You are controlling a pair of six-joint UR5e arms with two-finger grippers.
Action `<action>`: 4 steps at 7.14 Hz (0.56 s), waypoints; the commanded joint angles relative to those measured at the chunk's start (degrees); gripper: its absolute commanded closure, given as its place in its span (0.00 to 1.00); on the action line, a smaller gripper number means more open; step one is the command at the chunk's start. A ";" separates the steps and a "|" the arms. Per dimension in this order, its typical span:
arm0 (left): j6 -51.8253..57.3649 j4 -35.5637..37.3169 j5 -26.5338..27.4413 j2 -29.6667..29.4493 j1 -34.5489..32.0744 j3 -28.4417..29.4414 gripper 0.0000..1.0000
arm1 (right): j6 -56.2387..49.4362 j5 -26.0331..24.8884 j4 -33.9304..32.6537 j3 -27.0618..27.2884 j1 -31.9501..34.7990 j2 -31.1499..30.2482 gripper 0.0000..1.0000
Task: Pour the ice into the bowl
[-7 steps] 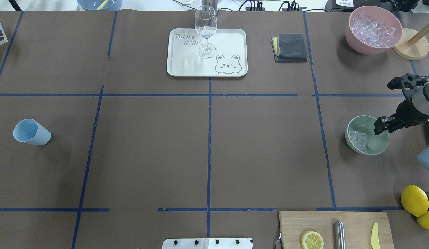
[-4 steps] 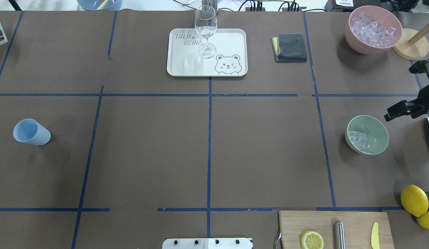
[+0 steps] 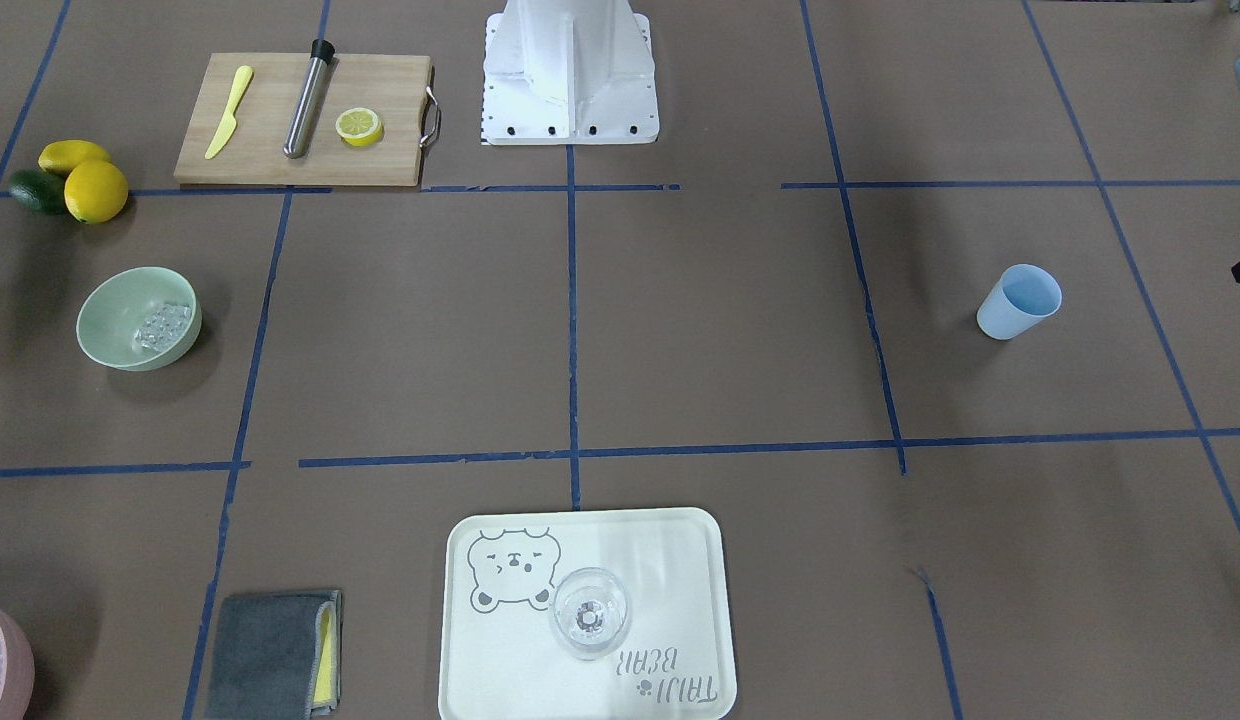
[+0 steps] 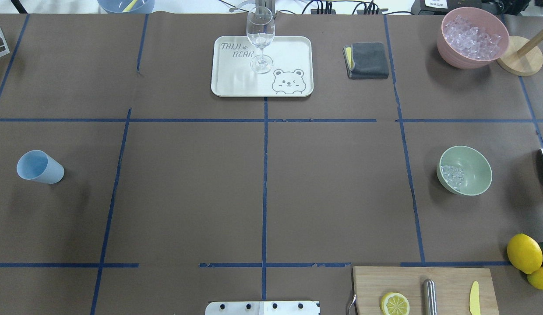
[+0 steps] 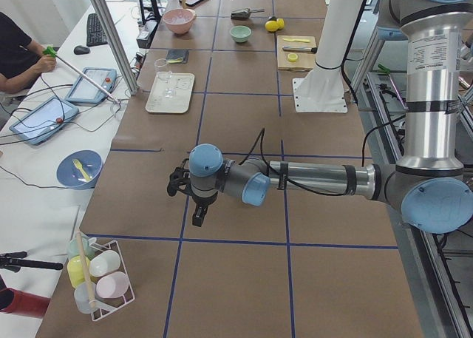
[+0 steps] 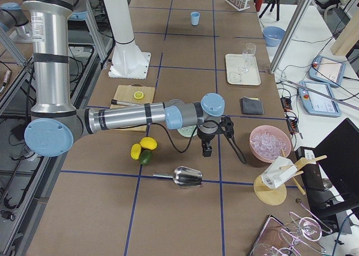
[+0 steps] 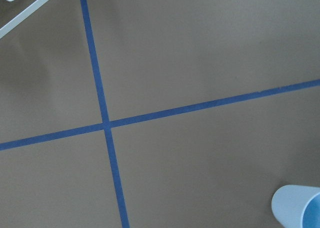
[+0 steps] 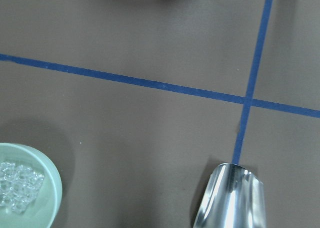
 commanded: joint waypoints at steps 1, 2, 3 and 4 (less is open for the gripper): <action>10.47 15.85 -0.01 -2.38 -8.52 -1.51 0.00 | -8.22 3.85 -8.90 -0.62 4.73 -0.17 0.00; 11.12 16.54 -0.27 -2.56 -9.69 -1.78 0.00 | -8.23 4.32 -8.58 0.17 5.00 -1.22 0.00; 10.60 16.11 -0.27 -1.78 -9.79 -1.87 0.00 | -8.23 4.15 -8.15 -0.17 5.01 -1.31 0.00; 10.60 16.28 -0.36 -1.77 -9.70 -1.78 0.00 | -8.31 3.01 -8.14 0.00 4.83 -1.23 0.00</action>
